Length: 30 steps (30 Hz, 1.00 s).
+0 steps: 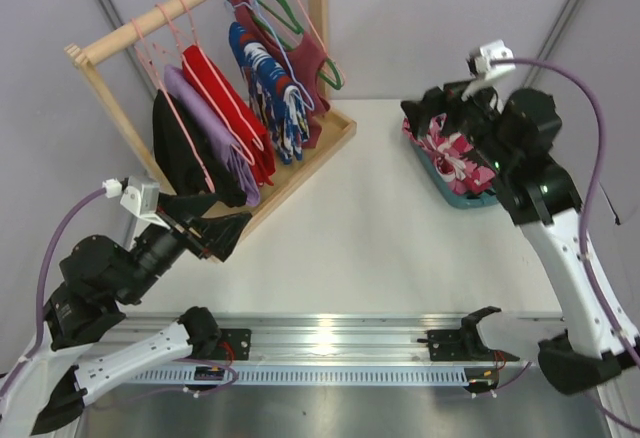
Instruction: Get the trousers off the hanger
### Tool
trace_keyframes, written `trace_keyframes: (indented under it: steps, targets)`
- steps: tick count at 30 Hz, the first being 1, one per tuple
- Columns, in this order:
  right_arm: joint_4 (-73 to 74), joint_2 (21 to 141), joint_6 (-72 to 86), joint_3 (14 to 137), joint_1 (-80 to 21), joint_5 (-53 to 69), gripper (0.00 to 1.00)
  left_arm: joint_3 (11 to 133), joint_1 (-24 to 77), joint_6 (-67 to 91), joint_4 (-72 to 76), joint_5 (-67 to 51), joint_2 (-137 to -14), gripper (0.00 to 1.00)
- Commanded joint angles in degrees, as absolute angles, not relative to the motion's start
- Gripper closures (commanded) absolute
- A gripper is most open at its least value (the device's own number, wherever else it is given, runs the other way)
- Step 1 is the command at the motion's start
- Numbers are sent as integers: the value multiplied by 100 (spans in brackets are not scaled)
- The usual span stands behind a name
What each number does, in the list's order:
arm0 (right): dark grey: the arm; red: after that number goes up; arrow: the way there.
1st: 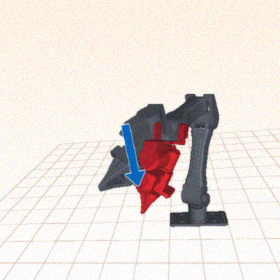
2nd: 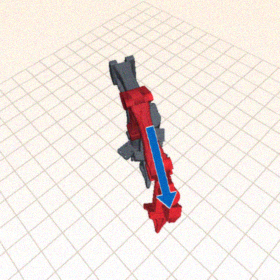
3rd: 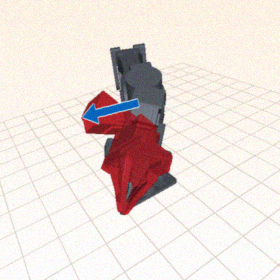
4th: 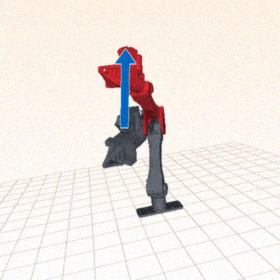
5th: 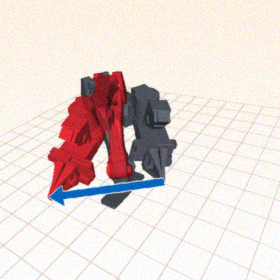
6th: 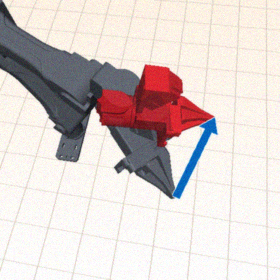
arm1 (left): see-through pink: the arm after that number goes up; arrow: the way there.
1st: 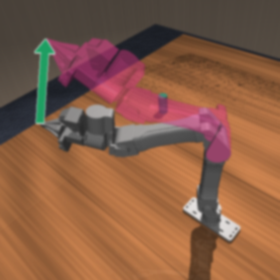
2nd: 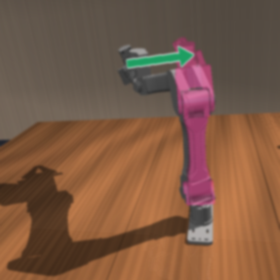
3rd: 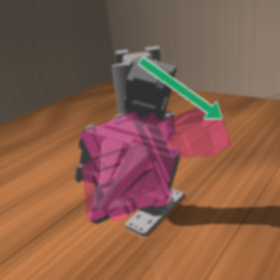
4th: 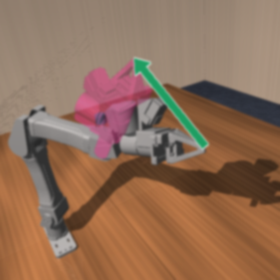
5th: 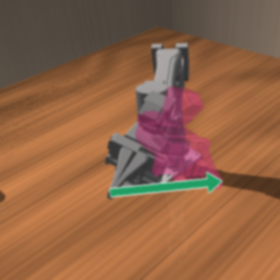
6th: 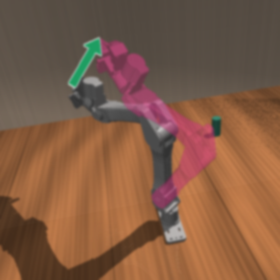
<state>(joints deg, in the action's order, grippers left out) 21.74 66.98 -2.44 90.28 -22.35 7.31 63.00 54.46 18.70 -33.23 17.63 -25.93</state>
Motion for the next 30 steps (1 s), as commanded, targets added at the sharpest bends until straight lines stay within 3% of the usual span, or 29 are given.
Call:
trace_keyframes:
  steps: [1,6,13,23,30]
  targets:
    - [1960,5891,342,8062,-2215,221,1,6197,5405,1995,-3401,1854,-2593,1]
    - [1732,4398,799,6550,-2215,-235,1,6047,5405,2030,-3428,1942,-2724,0]
    - [1934,3692,1362,5143,-2215,-502,1,5792,5405,2258,-3331,2021,-2970,0]
    - [1802,4139,1564,5054,-2215,-475,1,5528,5397,2409,-2962,2215,-3251,1]
    - [1644,4149,1538,4983,-2215,-571,0,6424,5134,1987,-3006,2075,-4613,0]
